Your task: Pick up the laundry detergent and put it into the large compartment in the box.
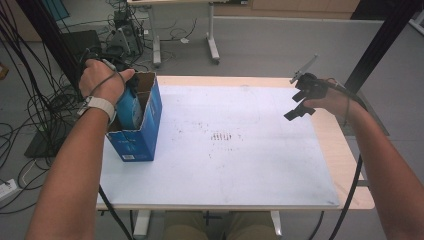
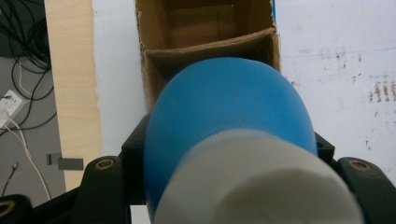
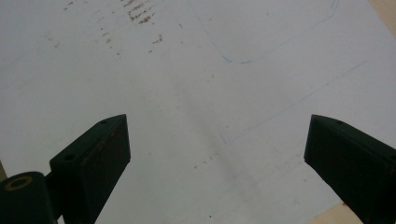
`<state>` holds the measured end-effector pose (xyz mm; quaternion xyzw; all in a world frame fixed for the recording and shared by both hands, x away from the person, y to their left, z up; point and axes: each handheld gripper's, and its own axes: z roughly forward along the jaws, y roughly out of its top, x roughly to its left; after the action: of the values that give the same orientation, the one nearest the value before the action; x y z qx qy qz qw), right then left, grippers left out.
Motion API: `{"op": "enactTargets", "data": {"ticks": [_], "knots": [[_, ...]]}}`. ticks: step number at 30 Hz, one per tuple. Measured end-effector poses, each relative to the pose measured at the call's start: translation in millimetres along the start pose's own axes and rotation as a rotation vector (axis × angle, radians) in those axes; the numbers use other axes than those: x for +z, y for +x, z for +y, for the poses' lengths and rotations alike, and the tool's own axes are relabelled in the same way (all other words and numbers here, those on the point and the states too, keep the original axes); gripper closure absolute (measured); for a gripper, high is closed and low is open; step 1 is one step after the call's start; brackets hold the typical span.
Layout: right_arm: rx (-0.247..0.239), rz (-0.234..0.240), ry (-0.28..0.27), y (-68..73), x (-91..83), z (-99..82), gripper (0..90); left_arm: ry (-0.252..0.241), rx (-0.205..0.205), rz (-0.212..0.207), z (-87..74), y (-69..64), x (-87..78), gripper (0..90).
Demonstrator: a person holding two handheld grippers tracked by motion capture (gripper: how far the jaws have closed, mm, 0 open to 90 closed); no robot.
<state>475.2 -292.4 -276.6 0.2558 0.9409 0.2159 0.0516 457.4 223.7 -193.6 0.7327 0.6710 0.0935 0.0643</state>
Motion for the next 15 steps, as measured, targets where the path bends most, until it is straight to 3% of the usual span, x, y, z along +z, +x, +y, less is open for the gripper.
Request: {"op": "enactTargets", "data": {"ticks": [15], "knots": [[0.002, 0.006, 0.008, -0.6, 4.9, 0.8, 7.2, 0.002, -0.007, -0.001, -4.6, 2.3, 15.6, 39.2]]}}
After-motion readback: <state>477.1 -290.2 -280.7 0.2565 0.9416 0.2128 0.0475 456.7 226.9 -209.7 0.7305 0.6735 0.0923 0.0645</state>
